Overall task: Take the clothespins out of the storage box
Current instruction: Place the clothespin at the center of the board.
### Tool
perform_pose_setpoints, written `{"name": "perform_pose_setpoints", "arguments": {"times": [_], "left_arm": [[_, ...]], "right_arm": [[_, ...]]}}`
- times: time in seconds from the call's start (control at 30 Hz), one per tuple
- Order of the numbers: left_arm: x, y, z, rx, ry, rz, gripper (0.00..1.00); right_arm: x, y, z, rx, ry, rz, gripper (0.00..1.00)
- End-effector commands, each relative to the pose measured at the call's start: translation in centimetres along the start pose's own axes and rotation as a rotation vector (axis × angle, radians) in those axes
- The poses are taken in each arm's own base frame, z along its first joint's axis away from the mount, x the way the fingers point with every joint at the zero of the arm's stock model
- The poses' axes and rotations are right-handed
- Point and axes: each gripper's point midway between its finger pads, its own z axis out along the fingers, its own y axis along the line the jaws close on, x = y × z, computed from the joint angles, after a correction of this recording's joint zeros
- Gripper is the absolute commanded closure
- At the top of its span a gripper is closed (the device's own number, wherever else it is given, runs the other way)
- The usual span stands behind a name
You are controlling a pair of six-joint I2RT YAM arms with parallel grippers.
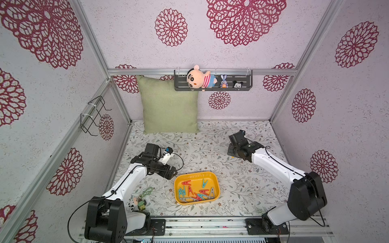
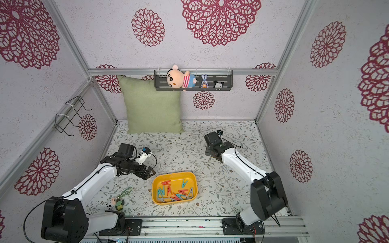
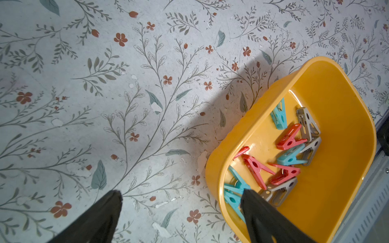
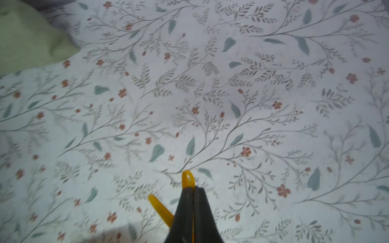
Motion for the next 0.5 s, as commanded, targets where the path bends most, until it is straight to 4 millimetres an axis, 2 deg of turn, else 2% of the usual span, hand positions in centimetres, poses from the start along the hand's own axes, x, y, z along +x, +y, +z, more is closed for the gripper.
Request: {"name": "perform_pose_setpoints", "arguments": {"times": [0.0, 0.23, 0.47], "left_arm": [[-0.2, -0.2, 0.2, 0.001, -0.012, 0.011, 0.03], [-0.3, -0.3, 0.1, 0.002, -0.013, 0.013, 0.03], [-0.2, -0.3, 0.0, 0.000, -0.016, 0.016, 0.03]], "right_arm": [[-1.8, 0.2, 3.2, -0.024, 0.031, -0.067, 1.00], [-4.9, -1.0, 9.9, 0.037, 0.094, -0.060, 1.00], [-6.4, -0.8, 14.4, 0.088, 0.138, -0.075, 1.00]]}}
